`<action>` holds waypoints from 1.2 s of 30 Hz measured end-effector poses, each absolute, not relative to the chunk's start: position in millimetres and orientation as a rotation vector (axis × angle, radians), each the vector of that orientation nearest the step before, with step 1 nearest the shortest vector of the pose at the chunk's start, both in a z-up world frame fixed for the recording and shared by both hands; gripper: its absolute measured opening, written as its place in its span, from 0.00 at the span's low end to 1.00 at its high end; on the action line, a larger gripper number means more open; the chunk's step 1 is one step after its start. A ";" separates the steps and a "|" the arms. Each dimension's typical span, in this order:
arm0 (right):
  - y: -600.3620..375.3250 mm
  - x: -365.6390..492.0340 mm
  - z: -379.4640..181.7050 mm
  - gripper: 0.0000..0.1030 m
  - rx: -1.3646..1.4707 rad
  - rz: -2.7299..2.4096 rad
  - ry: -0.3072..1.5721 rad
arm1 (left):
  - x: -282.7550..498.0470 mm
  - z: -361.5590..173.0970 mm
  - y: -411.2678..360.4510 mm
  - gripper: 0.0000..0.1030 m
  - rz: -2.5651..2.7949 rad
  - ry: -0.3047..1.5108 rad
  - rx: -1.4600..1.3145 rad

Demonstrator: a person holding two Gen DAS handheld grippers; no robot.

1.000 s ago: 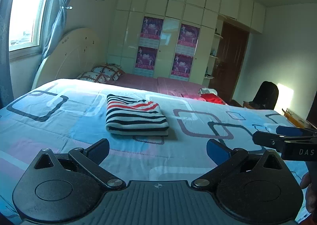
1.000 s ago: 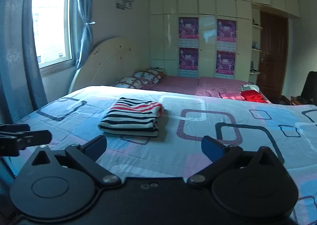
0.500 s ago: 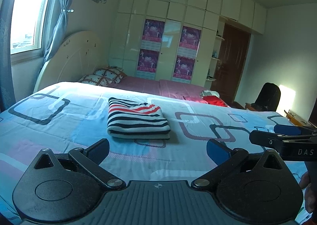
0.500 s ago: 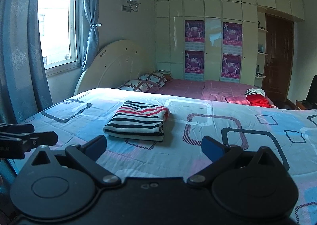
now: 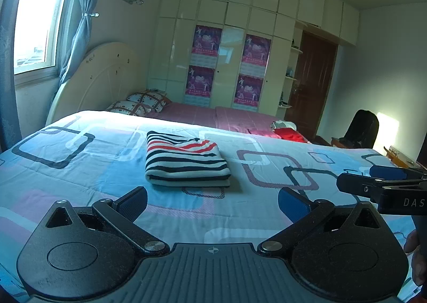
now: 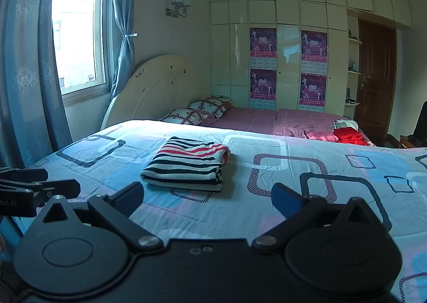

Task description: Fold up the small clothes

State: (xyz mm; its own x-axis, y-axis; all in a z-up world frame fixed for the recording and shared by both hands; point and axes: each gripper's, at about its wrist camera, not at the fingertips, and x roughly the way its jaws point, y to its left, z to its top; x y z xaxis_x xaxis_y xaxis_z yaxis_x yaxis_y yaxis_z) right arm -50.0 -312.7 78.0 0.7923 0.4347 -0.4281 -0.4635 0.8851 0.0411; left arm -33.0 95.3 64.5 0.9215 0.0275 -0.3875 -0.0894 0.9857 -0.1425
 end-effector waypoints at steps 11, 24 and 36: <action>-312.9 -50.3 78.1 0.99 -0.066 0.483 0.442 | -31.9 65.3 94.0 1.00 0.048 0.396 -0.162; -313.7 -49.0 79.6 0.99 -0.072 0.483 0.439 | -30.2 67.1 90.4 1.00 0.042 0.395 -0.158; -315.7 -48.1 80.6 0.99 -0.077 0.482 0.426 | -29.4 67.9 89.5 1.00 0.038 0.391 -0.150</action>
